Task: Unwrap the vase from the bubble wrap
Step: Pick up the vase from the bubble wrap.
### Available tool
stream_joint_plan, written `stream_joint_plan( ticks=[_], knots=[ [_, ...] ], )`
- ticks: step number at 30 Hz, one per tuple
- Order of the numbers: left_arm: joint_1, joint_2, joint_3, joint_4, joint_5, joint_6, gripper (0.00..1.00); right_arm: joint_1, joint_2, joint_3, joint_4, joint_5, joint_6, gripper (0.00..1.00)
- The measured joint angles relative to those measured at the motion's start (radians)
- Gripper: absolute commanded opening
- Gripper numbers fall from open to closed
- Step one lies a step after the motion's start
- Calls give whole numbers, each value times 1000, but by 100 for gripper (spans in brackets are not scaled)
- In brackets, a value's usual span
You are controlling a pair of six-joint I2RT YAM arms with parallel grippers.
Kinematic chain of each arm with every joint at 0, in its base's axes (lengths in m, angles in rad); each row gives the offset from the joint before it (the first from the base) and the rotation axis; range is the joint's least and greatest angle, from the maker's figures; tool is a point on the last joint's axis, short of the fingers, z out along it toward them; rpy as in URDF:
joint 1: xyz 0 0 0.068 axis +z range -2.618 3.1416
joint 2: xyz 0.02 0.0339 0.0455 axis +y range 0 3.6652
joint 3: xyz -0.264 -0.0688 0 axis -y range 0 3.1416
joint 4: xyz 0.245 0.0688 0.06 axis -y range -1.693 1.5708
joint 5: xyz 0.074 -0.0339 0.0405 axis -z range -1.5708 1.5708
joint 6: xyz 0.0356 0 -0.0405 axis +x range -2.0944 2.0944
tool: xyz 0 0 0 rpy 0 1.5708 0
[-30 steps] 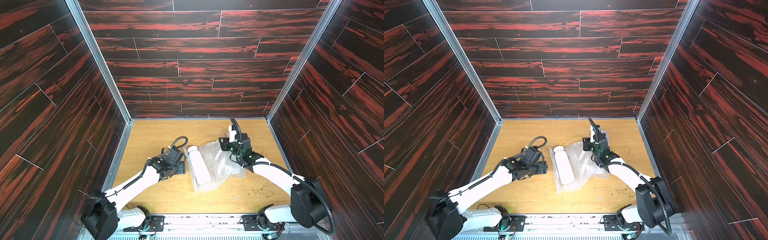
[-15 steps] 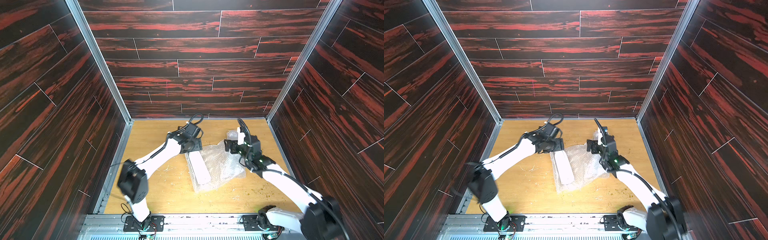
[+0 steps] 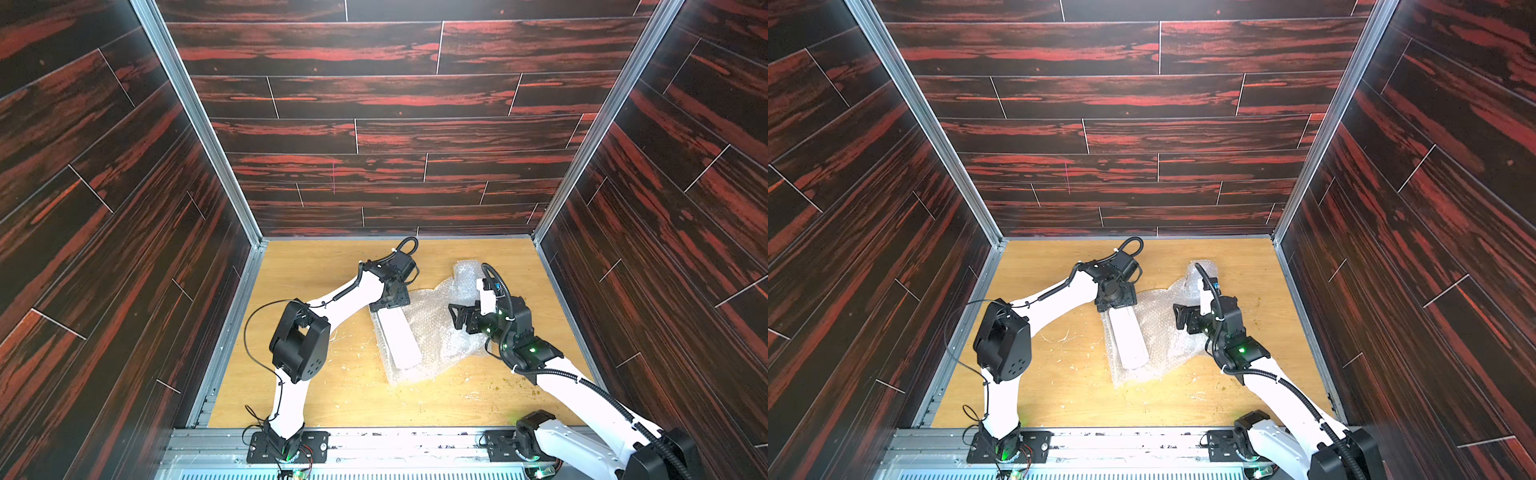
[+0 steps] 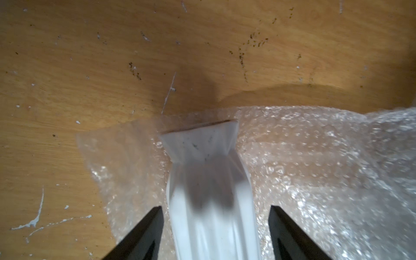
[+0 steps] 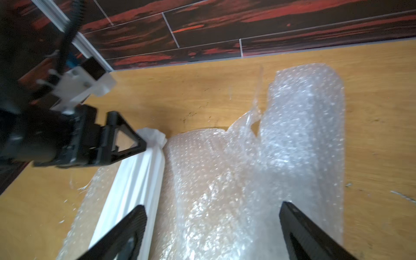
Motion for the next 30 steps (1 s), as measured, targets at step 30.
stream_joint_plan(
  ticks=[30],
  knots=[
    [68, 184, 88, 8, 41, 23, 70, 0, -101, -49, -4, -9, 11, 96]
  ],
)
